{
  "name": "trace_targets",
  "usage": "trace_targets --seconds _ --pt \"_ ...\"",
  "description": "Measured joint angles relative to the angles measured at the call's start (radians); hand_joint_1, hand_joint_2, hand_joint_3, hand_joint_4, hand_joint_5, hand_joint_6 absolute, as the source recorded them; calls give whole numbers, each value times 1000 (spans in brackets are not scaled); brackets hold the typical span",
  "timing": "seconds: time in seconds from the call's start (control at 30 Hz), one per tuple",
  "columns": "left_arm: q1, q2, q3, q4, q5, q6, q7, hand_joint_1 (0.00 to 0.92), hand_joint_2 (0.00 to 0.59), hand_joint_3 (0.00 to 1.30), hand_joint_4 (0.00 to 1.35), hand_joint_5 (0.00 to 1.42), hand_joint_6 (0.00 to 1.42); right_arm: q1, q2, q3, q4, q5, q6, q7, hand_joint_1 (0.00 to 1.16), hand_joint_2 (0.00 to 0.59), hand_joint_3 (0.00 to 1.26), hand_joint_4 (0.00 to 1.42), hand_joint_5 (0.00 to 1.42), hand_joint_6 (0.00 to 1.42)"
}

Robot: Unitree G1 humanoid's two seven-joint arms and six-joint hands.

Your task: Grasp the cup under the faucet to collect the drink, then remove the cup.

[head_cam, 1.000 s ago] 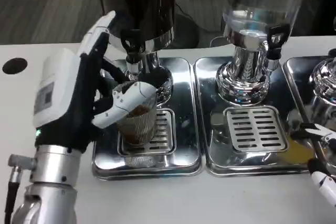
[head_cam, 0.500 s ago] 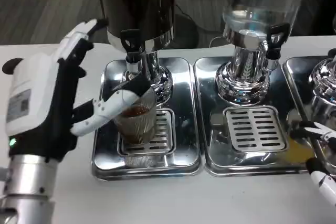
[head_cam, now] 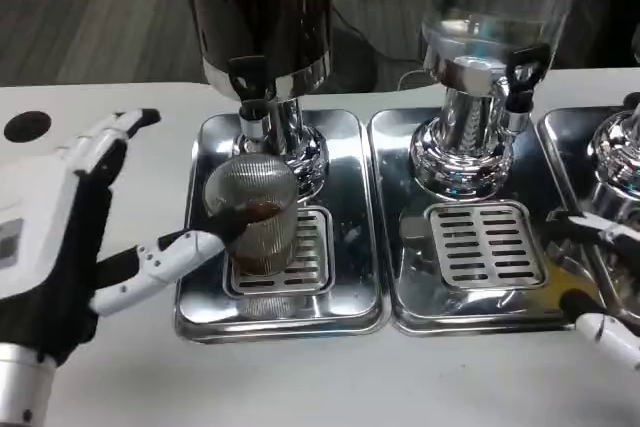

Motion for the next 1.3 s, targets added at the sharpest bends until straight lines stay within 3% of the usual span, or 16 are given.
trace_targets --seconds 0.33,0.57,0.9,1.3 --pt "153 -15 -12 -34 23 -51 11 0 12 195 130 178 393 -93 -15 38 16 18 76 73 631 142 141 89 143 81" --pt "267 -43 -5 -49 38 -98 38 0 15 195 130 180 394 -114 15 116 -28 17 147 92 651 126 32 0 52 49" --pt "374 -67 8 -62 38 -149 80 0 20 195 130 180 394 -146 100 181 -101 -56 235 42 685 130 24 57 67 42" --pt "479 -96 35 -66 38 -225 124 0 22 195 130 189 390 -233 194 246 -102 -112 319 -5 712 127 71 96 107 81"
